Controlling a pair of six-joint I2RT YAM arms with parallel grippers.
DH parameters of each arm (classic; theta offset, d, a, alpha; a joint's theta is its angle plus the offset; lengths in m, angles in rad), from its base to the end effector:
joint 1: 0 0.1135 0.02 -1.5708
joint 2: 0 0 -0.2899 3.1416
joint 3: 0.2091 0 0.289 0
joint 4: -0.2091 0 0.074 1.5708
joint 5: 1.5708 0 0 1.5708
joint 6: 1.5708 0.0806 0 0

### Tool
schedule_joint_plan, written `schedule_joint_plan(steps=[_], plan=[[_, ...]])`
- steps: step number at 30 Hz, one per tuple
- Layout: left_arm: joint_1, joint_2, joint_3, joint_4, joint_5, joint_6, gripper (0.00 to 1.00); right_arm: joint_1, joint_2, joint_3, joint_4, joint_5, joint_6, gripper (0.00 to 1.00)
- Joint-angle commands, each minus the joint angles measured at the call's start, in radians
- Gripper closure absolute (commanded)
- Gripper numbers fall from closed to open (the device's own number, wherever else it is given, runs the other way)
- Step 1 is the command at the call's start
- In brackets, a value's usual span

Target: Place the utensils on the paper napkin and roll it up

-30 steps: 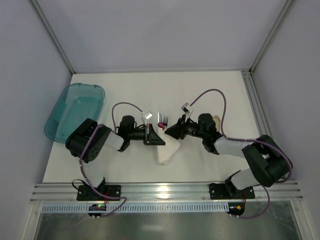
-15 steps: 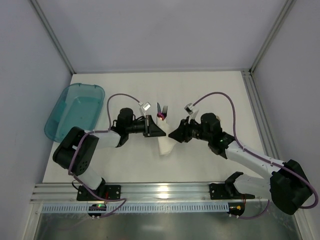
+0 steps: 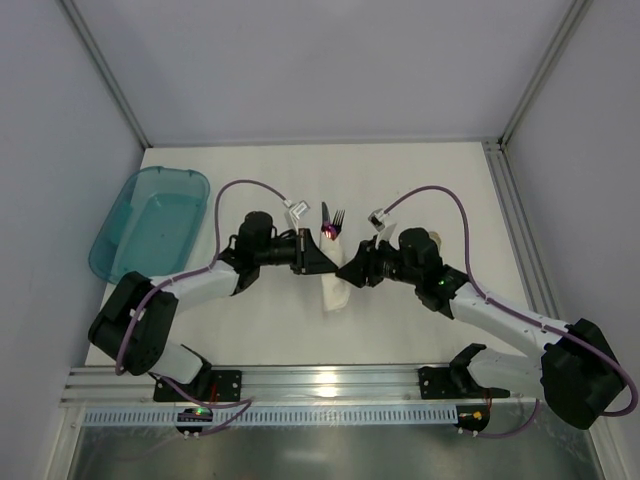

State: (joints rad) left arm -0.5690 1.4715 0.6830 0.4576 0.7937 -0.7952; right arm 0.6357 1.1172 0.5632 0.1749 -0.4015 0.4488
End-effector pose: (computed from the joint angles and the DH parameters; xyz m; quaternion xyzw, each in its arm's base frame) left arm 0.2694 -0.2405 0.2013 0.1384 0.7712 -0.5820 0.2176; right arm 0.2248 0.2050 0.2215 -0.1871 0.7971 0.4252 0.3859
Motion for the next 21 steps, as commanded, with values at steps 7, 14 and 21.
schedule_joint_plan(steps=[7,14,21], plan=[[-0.014,-0.066,0.061,-0.042,-0.031,0.04,1.0,0.01,-0.069,-0.034,0.09,0.0,0.019,0.58],[-0.014,-0.102,0.078,-0.097,-0.085,0.065,1.0,0.044,-0.115,-0.068,0.086,0.01,0.051,0.58],[-0.014,-0.122,0.093,-0.103,-0.094,0.053,1.0,0.091,-0.108,-0.089,0.087,0.052,0.057,0.59]])
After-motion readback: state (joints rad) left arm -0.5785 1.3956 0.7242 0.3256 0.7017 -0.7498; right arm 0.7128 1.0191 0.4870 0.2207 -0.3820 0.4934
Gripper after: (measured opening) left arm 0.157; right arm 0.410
